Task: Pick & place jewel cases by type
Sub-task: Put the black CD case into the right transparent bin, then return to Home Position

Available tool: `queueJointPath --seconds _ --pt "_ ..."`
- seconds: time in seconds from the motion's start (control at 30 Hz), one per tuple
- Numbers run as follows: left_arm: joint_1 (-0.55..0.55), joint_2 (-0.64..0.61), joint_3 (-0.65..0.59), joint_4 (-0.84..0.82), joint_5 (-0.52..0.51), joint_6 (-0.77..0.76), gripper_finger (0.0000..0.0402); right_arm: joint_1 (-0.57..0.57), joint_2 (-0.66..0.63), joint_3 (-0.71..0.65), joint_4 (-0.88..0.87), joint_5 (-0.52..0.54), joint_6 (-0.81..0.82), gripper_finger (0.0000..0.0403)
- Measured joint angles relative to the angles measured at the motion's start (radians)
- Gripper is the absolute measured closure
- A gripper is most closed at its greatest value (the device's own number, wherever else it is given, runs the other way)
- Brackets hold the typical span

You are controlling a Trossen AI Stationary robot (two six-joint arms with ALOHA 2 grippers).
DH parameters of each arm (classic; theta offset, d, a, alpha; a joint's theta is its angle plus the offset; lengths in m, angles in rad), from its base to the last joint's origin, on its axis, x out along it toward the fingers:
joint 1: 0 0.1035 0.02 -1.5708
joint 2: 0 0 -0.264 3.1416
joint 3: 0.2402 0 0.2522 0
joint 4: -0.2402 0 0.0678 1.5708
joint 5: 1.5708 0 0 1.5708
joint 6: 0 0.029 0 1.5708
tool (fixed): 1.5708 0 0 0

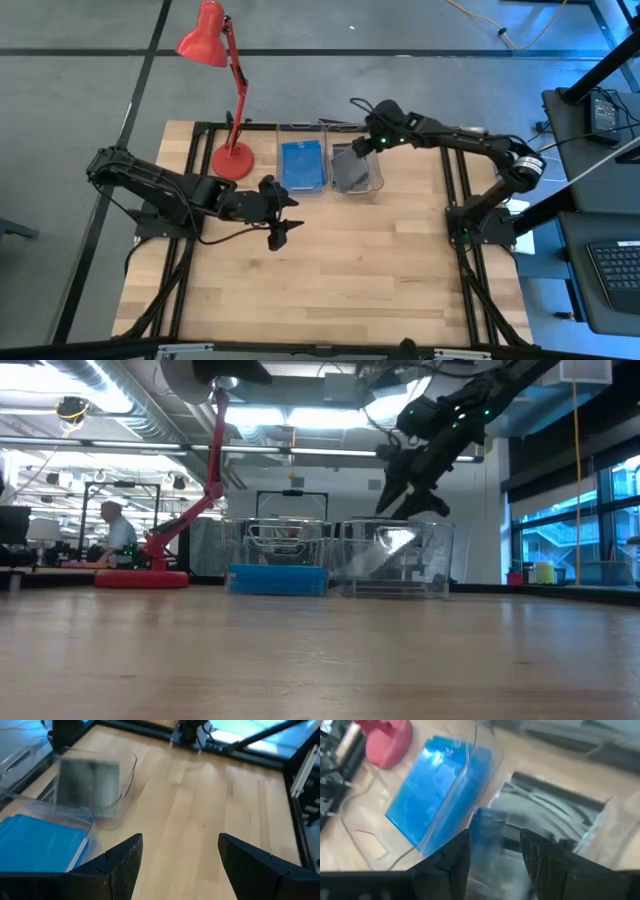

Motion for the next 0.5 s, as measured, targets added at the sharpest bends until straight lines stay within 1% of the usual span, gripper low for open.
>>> queueJointPath --seconds 0.13,0.2,0.27,0.37,0.43,0.5 --pt "0.000 -0.033 -0.001 0.071 0.002 0.021 0.0146 -0.024 -0.074 0.001 -0.026 0.007 -0.038 0.0231" --pt "0.004 -0.075 -0.002 0.084 0.009 0.052 0.0146 -0.026 -0.122 0.001 -0.060 0.030 -0.065 0.0231" --pt "0.022 -0.128 -0.034 0.152 0.017 0.076 0.0146 -0.014 -0.175 0.002 -0.090 0.056 -0.108 0.0231" --pt "0.065 -0.215 -0.146 0.342 0.067 0.095 0.0146 0.056 -0.259 0.002 -0.128 0.059 -0.168 0.0231" --pt "0.099 -0.265 -0.259 0.523 0.112 0.082 0.0146 0.134 -0.307 0.002 -0.138 0.057 -0.187 0.0231" --pt "0.131 -0.309 -0.384 0.671 0.124 0.065 0.0146 0.231 -0.348 0.001 -0.125 0.084 -0.212 0.0231"
